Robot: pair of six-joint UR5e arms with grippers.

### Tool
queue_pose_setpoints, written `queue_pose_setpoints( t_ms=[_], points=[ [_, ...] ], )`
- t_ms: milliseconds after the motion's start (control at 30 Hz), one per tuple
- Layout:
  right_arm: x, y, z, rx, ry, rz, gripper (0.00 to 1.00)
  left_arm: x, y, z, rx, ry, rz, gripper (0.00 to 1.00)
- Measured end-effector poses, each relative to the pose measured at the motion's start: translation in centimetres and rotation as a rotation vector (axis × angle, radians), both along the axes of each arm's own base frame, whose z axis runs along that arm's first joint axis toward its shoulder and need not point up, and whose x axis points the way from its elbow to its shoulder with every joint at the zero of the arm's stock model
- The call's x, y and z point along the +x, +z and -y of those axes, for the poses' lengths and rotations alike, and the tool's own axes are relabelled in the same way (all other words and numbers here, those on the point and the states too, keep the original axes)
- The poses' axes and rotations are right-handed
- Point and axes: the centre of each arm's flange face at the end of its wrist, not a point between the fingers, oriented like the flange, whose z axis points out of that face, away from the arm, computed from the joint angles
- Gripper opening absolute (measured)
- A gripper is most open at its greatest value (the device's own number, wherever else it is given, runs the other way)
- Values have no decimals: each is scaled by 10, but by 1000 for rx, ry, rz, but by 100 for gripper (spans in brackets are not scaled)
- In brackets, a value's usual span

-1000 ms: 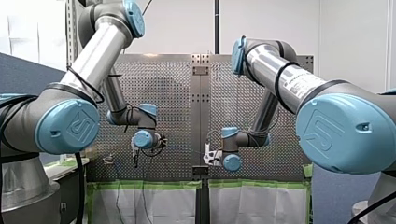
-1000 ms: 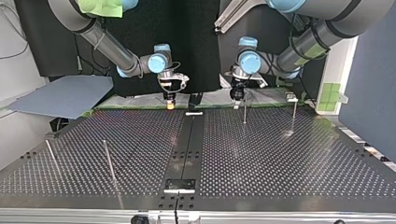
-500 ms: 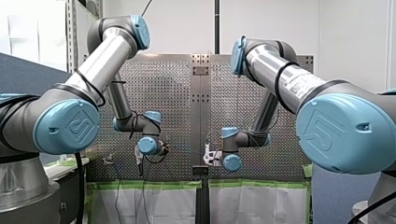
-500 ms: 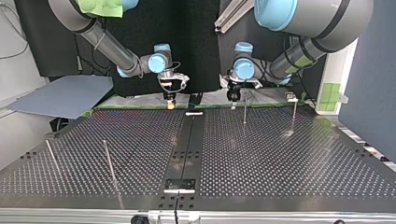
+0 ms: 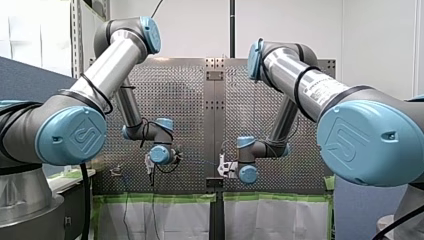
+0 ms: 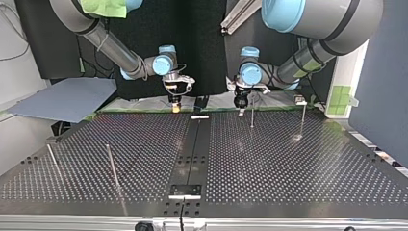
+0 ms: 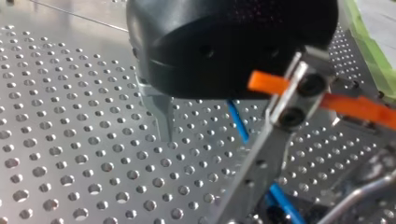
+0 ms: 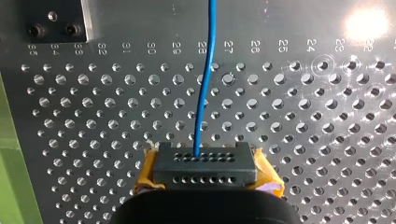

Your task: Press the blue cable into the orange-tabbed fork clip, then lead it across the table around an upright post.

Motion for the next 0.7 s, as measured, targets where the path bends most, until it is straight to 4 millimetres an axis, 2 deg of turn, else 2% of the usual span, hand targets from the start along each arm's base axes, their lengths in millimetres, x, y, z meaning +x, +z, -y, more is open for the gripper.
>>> queue_pose_setpoints(
  t_ms=[233,300,333,367,400,433,500,533,567,600,633,667,700],
  points=[
    [0,0,0,-1,0,1,0,-1,0,-1,28,8,-4,100],
    [0,0,0,-1,0,1,0,-1,0,-1,37,8,-3,84],
    [0,0,0,-1,0,1,0,-1,0,-1,43,8,-2,84],
    [0,0,0,-1,0,1,0,-1,0,-1,53,7,-1,75],
    [0,0,0,-1,-1,1,0,-1,0,-1,61,6,-1,56],
    [0,0,0,-1,0,1,0,-1,0,-1,69,4,0,56],
    [0,0,0,-1,-1,1,0,-1,0,-1,88,0,2,36],
    [0,0,0,-1,0,1,0,-1,0,-1,96,-2,2,36],
    [0,0,1,-1,-1,1,0,-1,0,0,103,-4,3,26],
    [0,0,1,-1,-1,1,0,-1,0,0,107,-5,3,9],
    [0,0,1,-1,-1,1,0,-2,0,0,110,-6,3,9],
    [0,0,1,-1,-1,2,0,-2,0,0,112,-6,4,0],
    [0,0,1,-1,-1,2,0,-2,0,0,113,-7,4,0]
  ],
)
